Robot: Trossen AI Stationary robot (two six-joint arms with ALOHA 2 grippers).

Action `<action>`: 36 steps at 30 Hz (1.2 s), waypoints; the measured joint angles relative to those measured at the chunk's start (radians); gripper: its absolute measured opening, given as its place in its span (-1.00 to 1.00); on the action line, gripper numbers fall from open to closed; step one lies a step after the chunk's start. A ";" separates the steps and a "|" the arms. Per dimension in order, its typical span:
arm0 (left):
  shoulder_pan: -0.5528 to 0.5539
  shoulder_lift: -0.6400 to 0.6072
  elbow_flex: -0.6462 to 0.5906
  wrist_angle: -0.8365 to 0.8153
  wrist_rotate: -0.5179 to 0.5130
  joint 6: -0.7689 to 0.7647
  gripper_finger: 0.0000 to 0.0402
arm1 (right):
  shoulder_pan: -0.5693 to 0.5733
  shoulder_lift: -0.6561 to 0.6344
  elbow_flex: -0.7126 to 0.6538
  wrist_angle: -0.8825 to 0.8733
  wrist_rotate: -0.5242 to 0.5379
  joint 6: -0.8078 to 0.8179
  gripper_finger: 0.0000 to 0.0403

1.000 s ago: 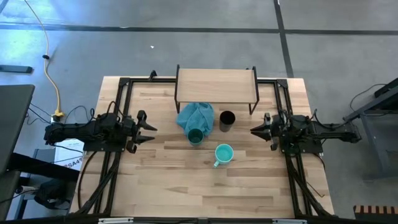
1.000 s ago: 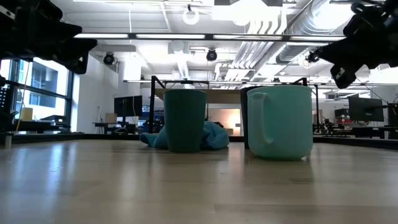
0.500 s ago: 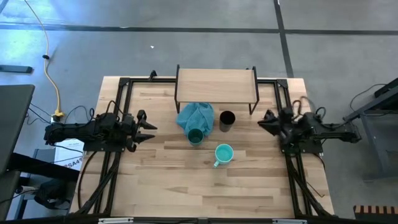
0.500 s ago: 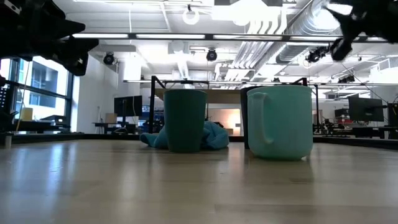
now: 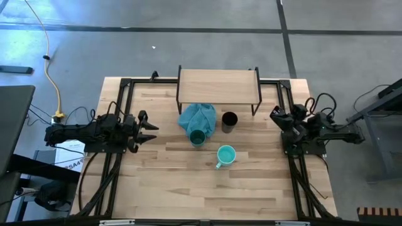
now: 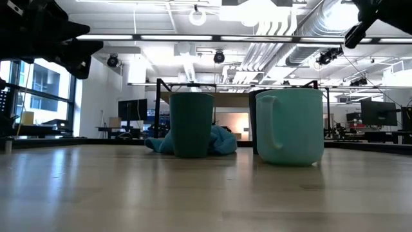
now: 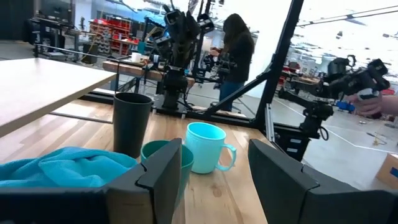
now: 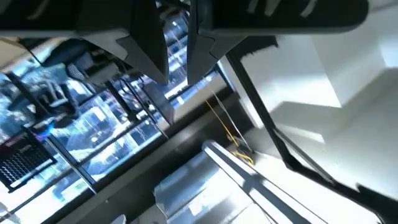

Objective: Stack small to large cups/mugs on shelf
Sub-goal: Put the blue cup on the shelf

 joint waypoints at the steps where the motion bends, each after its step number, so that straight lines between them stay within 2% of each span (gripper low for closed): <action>1: 0.000 0.000 0.000 0.000 -0.009 0.000 -0.13 | 0.000 0.001 0.000 -0.019 0.001 -0.003 -0.75; 4: 0.000 0.000 0.000 0.000 -0.025 0.000 -0.13 | 0.000 0.002 0.000 -0.063 0.019 0.003 -0.75; 8: 0.000 0.000 0.000 0.000 -0.035 0.000 -0.13 | 0.000 0.006 0.019 -0.029 0.024 0.075 -0.75; 12: 0.000 0.000 0.000 0.000 -0.035 -0.002 -0.13 | 0.016 0.074 0.110 -0.043 -0.043 0.039 -0.75; 15: 0.000 0.000 0.000 0.001 -0.039 -0.003 -0.13 | 0.040 0.190 0.194 -0.136 -0.098 -0.013 -0.75; 18: 0.000 0.000 0.000 0.001 -0.050 -0.003 -0.13 | 0.057 0.319 0.305 -0.414 -0.150 -0.012 -0.75; 21: 0.000 0.000 0.000 0.001 -0.061 -0.003 -0.13 | 0.065 0.465 0.410 -0.753 -0.161 0.102 -0.75; 23: 0.000 0.000 0.000 0.001 -0.061 -0.003 -0.13 | 0.065 0.560 0.464 -0.872 -0.161 0.196 -0.75; 27: 0.000 0.000 0.000 0.001 -0.061 -0.003 -0.13 | 0.065 0.720 0.542 -0.907 -0.155 0.265 -0.75; 32: 0.000 0.000 0.000 0.000 -0.061 -0.004 -0.13 | 0.070 0.893 0.628 -0.911 -0.094 0.354 -0.75; 36: 0.000 0.000 0.000 -0.002 -0.045 -0.041 -0.13 | 0.106 1.024 0.708 -0.974 -0.095 0.332 -0.75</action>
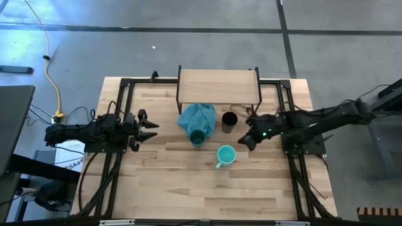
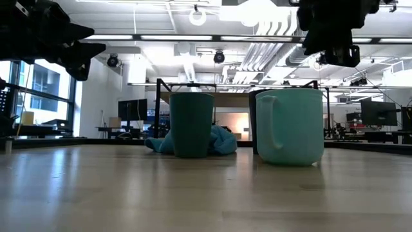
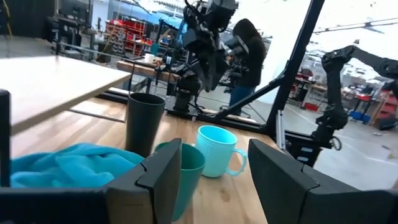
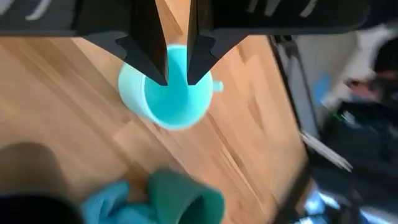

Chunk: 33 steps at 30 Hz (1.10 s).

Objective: Stack small to large cups/mugs on shelf
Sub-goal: Put the blue cup on the shelf

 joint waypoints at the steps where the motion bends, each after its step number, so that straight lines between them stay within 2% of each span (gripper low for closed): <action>1: 0.000 0.000 0.000 -0.002 0.002 -0.015 -0.13 | 0.010 0.031 0.023 -0.032 -0.002 -0.016 -0.75; 5: 0.000 0.000 0.000 -0.006 0.004 -0.078 -0.13 | 0.047 0.142 0.117 -0.139 0.007 -0.088 -0.75; 10: 0.000 0.000 0.000 -0.006 0.003 -0.089 -0.13 | 0.065 0.242 0.206 -0.164 0.018 -0.166 -0.75; 15: 0.000 0.000 0.000 -0.027 0.036 0.047 -0.13 | 0.076 0.306 0.240 -0.215 0.042 -0.200 -0.70; 26: 0.000 0.000 0.000 -0.037 0.044 0.167 -0.13 | 0.083 0.312 0.241 -0.256 0.119 -0.165 -0.29; 33: 0.000 0.000 0.000 -0.059 0.015 0.174 -0.13 | 0.084 0.314 0.225 -0.268 0.145 -0.101 -0.31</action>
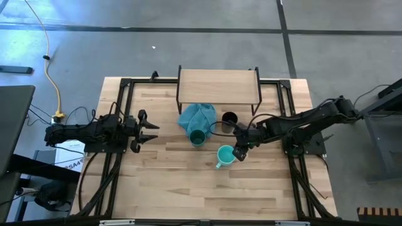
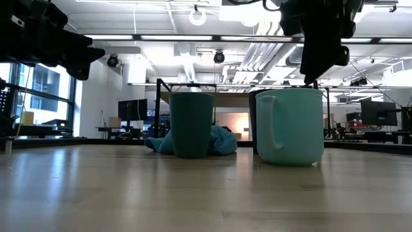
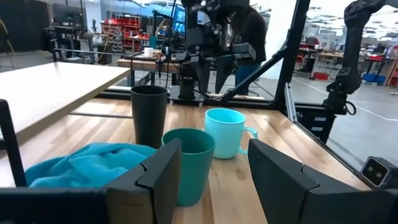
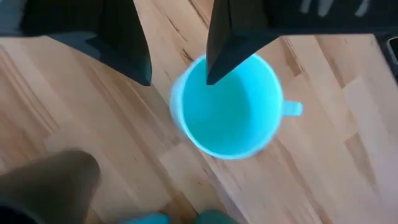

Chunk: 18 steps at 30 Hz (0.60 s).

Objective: Stack small to large cups/mugs on shelf
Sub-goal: Put the blue cup on the shelf

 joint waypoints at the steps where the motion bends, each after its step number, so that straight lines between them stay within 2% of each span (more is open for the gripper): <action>1: 0.000 0.000 0.000 0.000 0.000 0.000 -0.13 | 0.000 0.000 0.000 0.005 -0.004 0.007 -0.32; 7: 0.000 0.000 0.000 0.000 0.000 0.000 -0.13 | 0.000 0.003 0.000 0.018 -0.018 0.053 -0.36; 18: 0.000 0.000 0.000 0.001 -0.001 -0.004 -0.13 | -0.018 0.097 0.003 0.076 -0.060 0.105 -0.36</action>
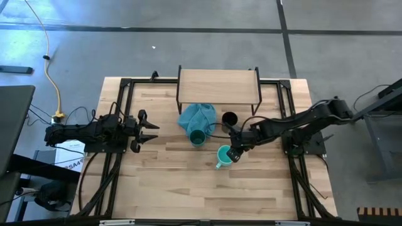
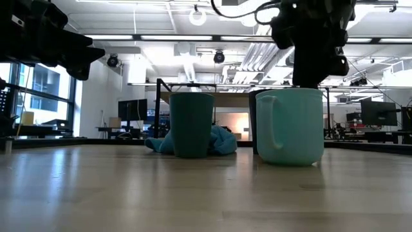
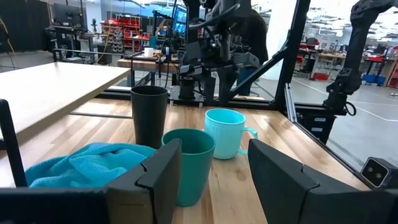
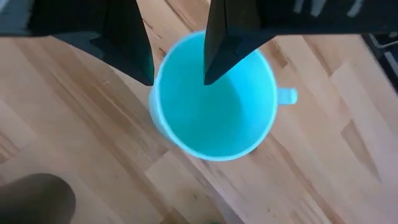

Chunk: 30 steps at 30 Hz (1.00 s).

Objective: Stack small to large cups/mugs on shelf
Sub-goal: Put the blue cup on the shelf

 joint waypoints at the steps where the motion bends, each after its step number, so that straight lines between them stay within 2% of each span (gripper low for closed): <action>1: 0.000 0.000 0.000 0.000 0.000 -0.003 -0.13 | -0.003 0.004 0.000 -0.002 0.000 0.002 -0.36; 15: 0.000 0.000 0.000 0.000 0.000 -0.026 -0.13 | -0.030 0.008 0.001 -0.026 -0.022 0.010 -0.36; 22: 0.000 0.000 0.000 0.000 0.000 -0.027 -0.13 | 0.011 0.008 0.000 -0.083 -0.063 0.177 -0.36; 30: 0.000 0.000 0.000 0.000 0.000 -0.026 -0.13 | 0.061 0.008 0.001 -0.065 -0.043 0.387 -0.36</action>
